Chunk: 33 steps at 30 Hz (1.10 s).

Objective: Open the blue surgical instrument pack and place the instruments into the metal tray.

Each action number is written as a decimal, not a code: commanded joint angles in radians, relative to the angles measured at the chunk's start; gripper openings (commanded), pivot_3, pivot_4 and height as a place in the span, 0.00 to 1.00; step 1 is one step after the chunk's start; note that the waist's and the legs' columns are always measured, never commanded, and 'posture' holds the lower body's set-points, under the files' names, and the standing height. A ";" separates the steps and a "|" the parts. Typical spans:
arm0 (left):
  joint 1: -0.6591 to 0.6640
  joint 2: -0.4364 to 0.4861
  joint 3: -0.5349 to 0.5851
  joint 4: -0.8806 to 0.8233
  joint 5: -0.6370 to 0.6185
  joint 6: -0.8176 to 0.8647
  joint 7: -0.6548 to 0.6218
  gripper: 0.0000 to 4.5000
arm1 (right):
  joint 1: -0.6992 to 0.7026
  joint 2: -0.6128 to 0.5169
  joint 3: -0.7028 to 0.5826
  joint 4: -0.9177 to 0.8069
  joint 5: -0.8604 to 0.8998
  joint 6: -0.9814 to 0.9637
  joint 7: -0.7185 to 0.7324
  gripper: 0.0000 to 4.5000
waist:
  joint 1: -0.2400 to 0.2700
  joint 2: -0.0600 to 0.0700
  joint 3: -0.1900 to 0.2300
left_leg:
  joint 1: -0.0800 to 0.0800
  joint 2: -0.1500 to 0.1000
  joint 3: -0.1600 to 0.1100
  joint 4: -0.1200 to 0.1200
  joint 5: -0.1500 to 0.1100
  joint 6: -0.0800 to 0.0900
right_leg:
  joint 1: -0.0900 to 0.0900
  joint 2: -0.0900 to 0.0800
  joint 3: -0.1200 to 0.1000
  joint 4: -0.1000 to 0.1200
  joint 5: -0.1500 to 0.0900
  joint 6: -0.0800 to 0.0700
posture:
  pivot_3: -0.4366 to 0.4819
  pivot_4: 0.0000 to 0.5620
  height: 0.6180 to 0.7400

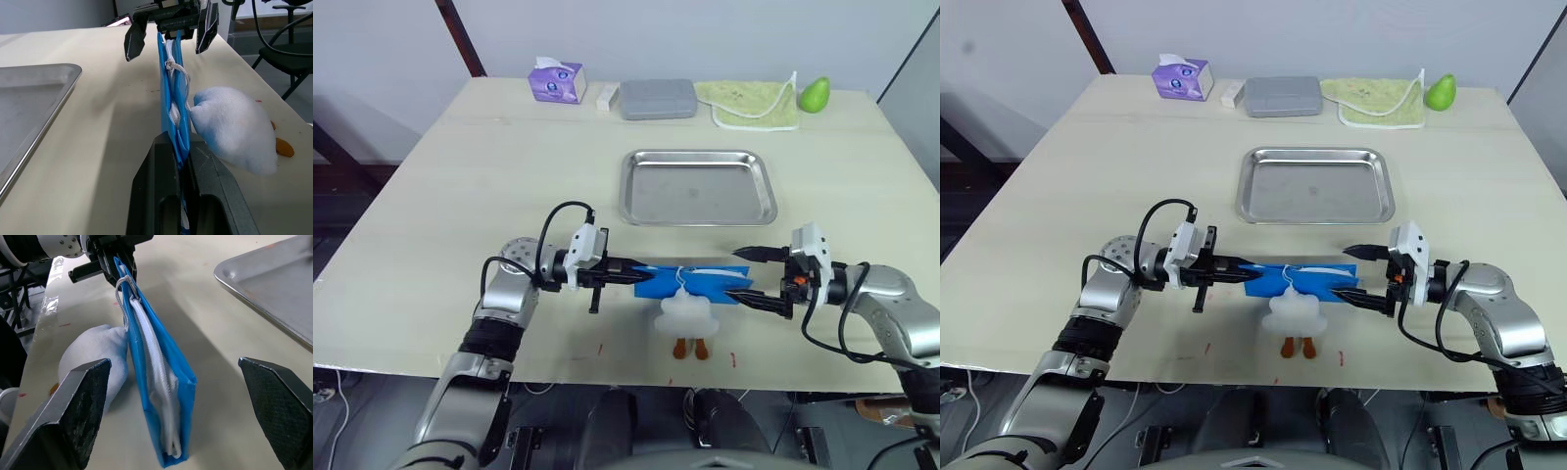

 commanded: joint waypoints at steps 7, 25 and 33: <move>-0.009 0.010 -0.019 -0.019 0.020 0.020 -0.002 0.00 | -0.020 0.020 -0.006 0.027 -0.002 -0.057 0.024 0.97 | 0.002 0.000 0.000 | 0.000 0.000 0.000 0.000 0.000 0.000 | 0.000 0.000 0.000 0.000 0.000 0.000 | 0.48 0.27 0.98; -0.015 0.005 -0.017 0.012 0.028 -0.003 -0.009 0.00 | -0.036 0.050 -0.004 0.047 0.013 -0.048 0.038 0.85 | 0.006 0.000 0.000 | 0.000 0.000 0.000 0.000 0.000 0.000 | 0.000 0.000 0.000 0.000 0.000 0.000 | 0.48 0.27 0.98; -0.016 0.007 -0.018 -0.006 0.023 0.011 -0.005 0.00 | -0.037 0.045 -0.006 0.035 0.029 -0.026 0.049 0.15 | 0.006 0.000 0.000 | 0.000 0.000 0.000 0.000 0.000 0.000 | 0.000 0.000 0.000 0.000 0.000 0.000 | 0.48 0.27 0.98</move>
